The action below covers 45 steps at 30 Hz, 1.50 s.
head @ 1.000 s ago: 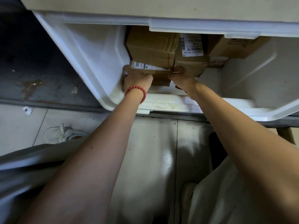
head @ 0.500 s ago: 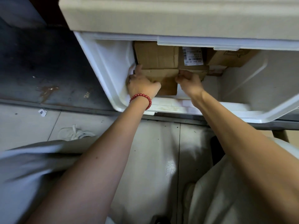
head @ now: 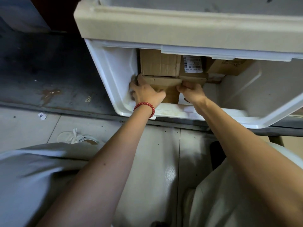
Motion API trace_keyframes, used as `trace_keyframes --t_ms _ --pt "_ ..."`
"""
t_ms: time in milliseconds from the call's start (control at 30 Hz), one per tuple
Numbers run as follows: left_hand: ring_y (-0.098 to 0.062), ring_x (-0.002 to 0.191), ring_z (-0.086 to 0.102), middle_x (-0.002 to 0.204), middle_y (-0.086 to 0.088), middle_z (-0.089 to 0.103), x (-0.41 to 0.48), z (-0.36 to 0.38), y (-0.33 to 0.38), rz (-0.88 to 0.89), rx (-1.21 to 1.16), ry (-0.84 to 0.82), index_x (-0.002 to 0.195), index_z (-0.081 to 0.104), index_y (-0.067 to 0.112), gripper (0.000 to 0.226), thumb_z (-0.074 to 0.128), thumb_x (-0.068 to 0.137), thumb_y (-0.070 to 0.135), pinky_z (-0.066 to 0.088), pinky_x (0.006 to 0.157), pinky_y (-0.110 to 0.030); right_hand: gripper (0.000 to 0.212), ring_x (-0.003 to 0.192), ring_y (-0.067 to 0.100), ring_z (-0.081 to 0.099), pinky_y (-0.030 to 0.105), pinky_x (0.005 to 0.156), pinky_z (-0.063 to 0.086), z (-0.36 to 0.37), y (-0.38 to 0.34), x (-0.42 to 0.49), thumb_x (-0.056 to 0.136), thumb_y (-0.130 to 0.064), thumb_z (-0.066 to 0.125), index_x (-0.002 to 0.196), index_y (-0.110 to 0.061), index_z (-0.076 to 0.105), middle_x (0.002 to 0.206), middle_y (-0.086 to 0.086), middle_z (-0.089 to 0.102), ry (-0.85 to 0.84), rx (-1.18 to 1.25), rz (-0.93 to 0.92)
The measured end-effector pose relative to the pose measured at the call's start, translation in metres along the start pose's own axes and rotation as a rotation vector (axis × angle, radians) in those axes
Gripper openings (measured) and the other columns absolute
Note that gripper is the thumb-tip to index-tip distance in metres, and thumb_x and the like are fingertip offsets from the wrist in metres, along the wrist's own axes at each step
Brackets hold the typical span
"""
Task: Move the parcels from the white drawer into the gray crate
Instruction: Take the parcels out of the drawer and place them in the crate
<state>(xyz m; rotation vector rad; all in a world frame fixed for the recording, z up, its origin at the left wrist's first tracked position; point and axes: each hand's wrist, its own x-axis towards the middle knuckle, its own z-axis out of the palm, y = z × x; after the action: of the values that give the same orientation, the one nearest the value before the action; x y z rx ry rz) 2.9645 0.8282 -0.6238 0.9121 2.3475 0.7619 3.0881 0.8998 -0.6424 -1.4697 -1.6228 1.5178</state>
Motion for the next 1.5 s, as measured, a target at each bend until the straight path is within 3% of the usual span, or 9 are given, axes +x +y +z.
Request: trace_keyframes --t_ms 167,367,567,633,767,900,1067,1333,1500 --pt "-0.033 0.143 0.017 0.155 -0.013 0.020 0.000 0.001 0.004 -0.092 -0.162 -0.010 0.153 0.001 0.013 0.101 0.069 0.081 0.036 0.021 0.114 -0.043 0.049 0.115 0.013 0.051 0.026 0.095 0.038 -0.001 0.007 0.003 0.093 -0.040 0.058 0.135 -0.016 0.048 0.125 -0.007 0.054 -0.097 -0.176 0.005" --pt "-0.032 0.141 0.019 0.153 -0.014 0.014 -0.018 -0.014 0.026 -0.068 -0.157 0.010 0.148 0.014 0.007 0.092 0.069 0.080 0.038 0.026 0.110 -0.044 0.044 0.113 0.016 0.057 0.028 0.092 0.045 -0.014 -0.004 -0.013 0.095 -0.037 0.057 0.131 -0.013 0.050 0.124 0.001 0.060 -0.100 -0.048 -0.046" --pt "-0.027 0.122 0.048 0.133 -0.008 0.046 -0.060 -0.026 0.028 -0.066 -0.469 0.016 0.139 0.024 0.011 0.077 0.067 0.084 0.043 0.041 0.096 -0.034 0.052 0.098 0.013 0.056 0.042 0.091 0.051 -0.024 -0.018 -0.057 0.092 -0.038 0.062 0.131 -0.013 0.038 0.108 -0.003 0.055 0.013 0.111 -0.043" --pt "-0.023 0.105 0.057 0.116 -0.003 0.053 -0.084 -0.026 0.026 -0.075 -0.588 0.028 0.127 0.033 0.015 0.057 0.064 0.087 0.042 0.044 0.080 -0.028 0.049 0.103 0.013 0.055 0.041 0.095 0.050 -0.028 -0.015 -0.077 0.091 -0.039 0.062 0.125 -0.015 0.036 0.106 -0.006 0.052 0.091 0.157 -0.051" --pt "-0.020 0.097 0.058 0.107 0.000 0.057 -0.136 -0.014 0.014 -0.074 -0.665 0.060 0.113 0.040 0.019 0.038 0.060 0.090 0.042 0.048 0.083 -0.029 0.031 0.097 0.010 0.054 0.044 0.099 0.048 -0.037 0.003 -0.120 0.091 -0.041 0.061 0.096 -0.025 0.035 0.098 -0.010 0.049 0.227 0.220 -0.053" --pt "-0.005 0.083 0.057 0.099 0.008 0.061 -0.180 -0.013 -0.013 -0.144 -0.758 0.110 0.105 0.048 0.021 0.033 0.066 0.085 0.039 0.049 0.070 -0.021 0.028 0.091 0.007 0.053 0.035 0.091 0.046 -0.043 0.012 -0.169 0.091 -0.040 0.061 0.092 -0.025 0.038 0.093 -0.012 0.051 0.236 0.158 -0.064" --pt "-0.014 0.092 0.065 0.096 0.009 0.069 -0.221 -0.011 -0.053 -0.220 -0.758 0.154 0.092 0.048 0.029 0.037 0.066 0.072 0.055 0.054 0.086 -0.044 0.034 0.095 0.009 0.054 0.026 0.085 0.039 -0.036 0.022 -0.216 0.090 -0.043 0.062 0.103 -0.018 0.043 0.091 -0.018 0.053 0.209 -0.008 -0.094" --pt "-0.008 0.102 0.060 0.112 0.012 0.065 -0.240 -0.007 -0.071 -0.143 -0.721 0.092 0.123 0.058 0.033 0.038 0.058 0.089 0.048 0.042 0.071 -0.015 0.041 0.096 0.013 0.056 0.025 0.085 0.040 -0.027 0.028 -0.228 0.086 -0.042 0.067 0.108 -0.017 0.045 0.092 -0.013 0.055 0.264 -0.010 -0.034" --pt "-0.006 0.118 0.052 0.126 0.014 0.059 -0.234 -0.012 -0.070 0.037 -0.677 0.064 0.127 0.052 0.040 0.045 0.064 0.084 0.043 0.046 0.094 -0.025 0.042 0.106 0.015 0.053 0.026 0.088 0.038 -0.029 0.029 -0.221 0.092 -0.028 0.060 0.130 -0.015 0.051 0.117 -0.002 0.058 0.228 -0.008 -0.023"
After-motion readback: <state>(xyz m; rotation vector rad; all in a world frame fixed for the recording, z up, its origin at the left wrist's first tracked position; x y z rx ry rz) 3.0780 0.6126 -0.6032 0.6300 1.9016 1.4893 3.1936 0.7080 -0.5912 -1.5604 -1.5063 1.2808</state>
